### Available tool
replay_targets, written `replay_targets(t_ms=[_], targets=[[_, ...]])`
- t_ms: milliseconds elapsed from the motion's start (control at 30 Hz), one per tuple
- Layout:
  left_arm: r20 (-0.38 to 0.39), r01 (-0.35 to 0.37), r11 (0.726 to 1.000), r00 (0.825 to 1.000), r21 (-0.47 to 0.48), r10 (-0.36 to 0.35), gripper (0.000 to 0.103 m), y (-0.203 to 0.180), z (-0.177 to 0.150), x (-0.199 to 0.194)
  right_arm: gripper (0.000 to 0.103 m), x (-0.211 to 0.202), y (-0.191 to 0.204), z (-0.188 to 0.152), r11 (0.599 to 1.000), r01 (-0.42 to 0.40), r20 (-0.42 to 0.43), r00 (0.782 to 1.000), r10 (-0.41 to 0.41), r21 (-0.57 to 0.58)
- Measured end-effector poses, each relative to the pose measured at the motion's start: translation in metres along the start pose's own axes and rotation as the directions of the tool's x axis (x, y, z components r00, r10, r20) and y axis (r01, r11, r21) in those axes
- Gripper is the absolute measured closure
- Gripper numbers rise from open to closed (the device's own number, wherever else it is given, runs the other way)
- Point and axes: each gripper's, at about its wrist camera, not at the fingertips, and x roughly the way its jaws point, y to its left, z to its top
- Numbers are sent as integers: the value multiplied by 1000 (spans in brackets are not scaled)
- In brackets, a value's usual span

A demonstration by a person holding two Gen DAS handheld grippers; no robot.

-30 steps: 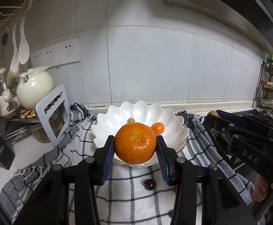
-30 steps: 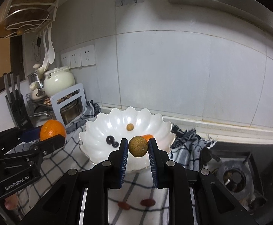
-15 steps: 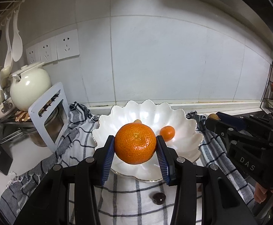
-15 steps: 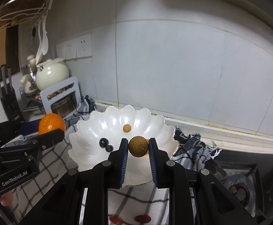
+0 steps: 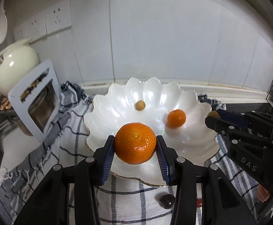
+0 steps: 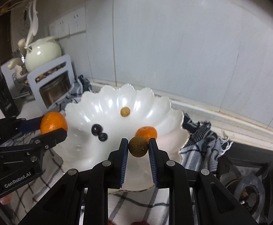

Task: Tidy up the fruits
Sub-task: 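Carry the mandarin and brown fruit over the white bowl with both tools, then open both tools to release the fruits into the bowl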

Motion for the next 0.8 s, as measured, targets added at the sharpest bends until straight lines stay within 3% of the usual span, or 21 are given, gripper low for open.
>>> replay_targets(t_ms=[567, 667, 733, 800], targets=[[-124, -1, 1000, 992, 13, 3, 59, 1, -5, 44, 79, 44, -5, -7, 999, -24, -135, 990, 27, 24], [-133, 10, 1000, 991, 18, -7, 58, 0, -4, 46, 76, 45, -5, -7, 1000, -21, -137, 990, 24, 21], [-124, 2, 1000, 992, 22, 0, 54, 1, -4, 44, 67, 44, -6, -6, 1000, -17, -136, 991, 20, 23], [-100, -8, 999, 995, 32, 12, 52, 0, -2, 36, 67, 41, -7, -6, 1000, -8, -131, 991, 12, 28]])
